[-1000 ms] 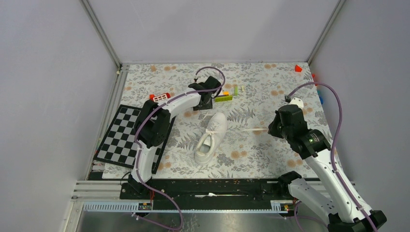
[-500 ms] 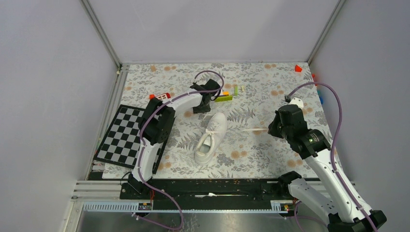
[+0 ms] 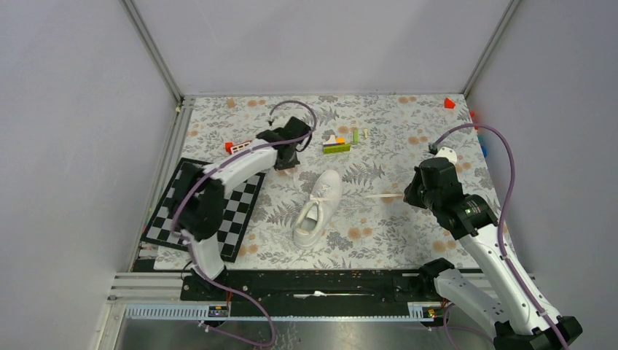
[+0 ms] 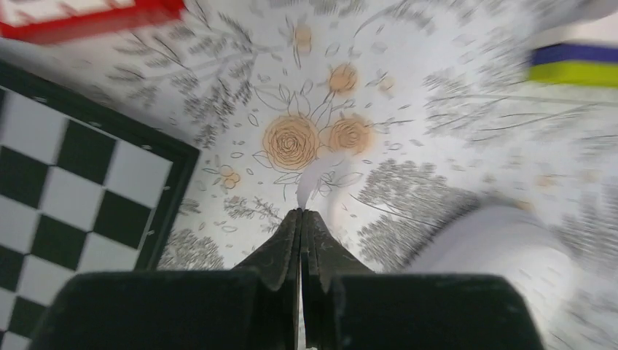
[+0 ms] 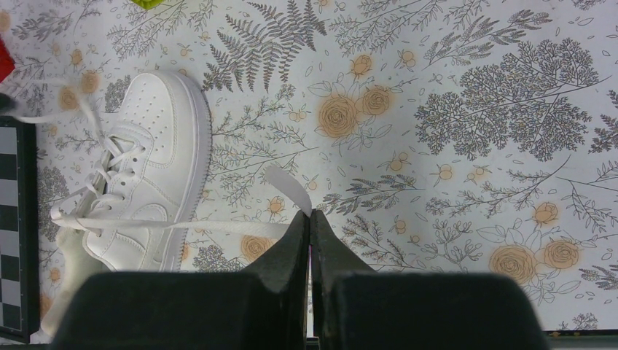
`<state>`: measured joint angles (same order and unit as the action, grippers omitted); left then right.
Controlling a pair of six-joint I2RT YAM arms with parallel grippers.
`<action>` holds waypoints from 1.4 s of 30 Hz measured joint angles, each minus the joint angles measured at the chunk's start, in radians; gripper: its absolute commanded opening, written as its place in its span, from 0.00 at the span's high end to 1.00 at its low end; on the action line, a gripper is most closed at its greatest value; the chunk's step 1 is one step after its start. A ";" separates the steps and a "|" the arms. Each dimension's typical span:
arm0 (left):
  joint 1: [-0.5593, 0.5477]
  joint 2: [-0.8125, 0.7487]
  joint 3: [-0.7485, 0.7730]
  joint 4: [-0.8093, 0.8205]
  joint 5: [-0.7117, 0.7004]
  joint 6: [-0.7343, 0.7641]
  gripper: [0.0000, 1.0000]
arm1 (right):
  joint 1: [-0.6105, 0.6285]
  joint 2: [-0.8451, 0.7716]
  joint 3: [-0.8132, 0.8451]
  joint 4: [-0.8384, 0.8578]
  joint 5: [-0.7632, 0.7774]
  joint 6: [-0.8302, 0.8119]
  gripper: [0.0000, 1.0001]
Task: Tie the shoes
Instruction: Tie the shoelace on the shoe.
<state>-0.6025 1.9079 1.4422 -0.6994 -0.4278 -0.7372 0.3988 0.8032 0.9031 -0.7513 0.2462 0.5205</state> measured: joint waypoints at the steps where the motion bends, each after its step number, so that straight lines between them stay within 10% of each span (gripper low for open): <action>1: 0.000 -0.055 -0.019 0.002 -0.004 0.006 1.00 | 0.000 0.000 0.000 0.000 0.000 0.000 1.00; 7: 0.002 -0.350 -0.054 0.045 -0.037 0.028 1.00 | 0.000 -0.002 0.000 0.000 0.000 0.000 1.00; 22: 0.008 -0.476 -0.126 -0.014 -0.036 0.050 1.00 | 0.000 -0.025 -0.013 0.001 0.000 0.000 1.00; 42: 0.293 -0.794 -0.061 -0.086 -0.020 0.117 1.00 | 0.000 -0.069 -0.048 -0.030 0.067 0.001 1.00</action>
<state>-0.3096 1.1141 1.3808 -0.7856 -0.4477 -0.6197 0.3985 0.7338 0.8547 -0.7815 0.3130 0.5213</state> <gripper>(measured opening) 0.009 0.017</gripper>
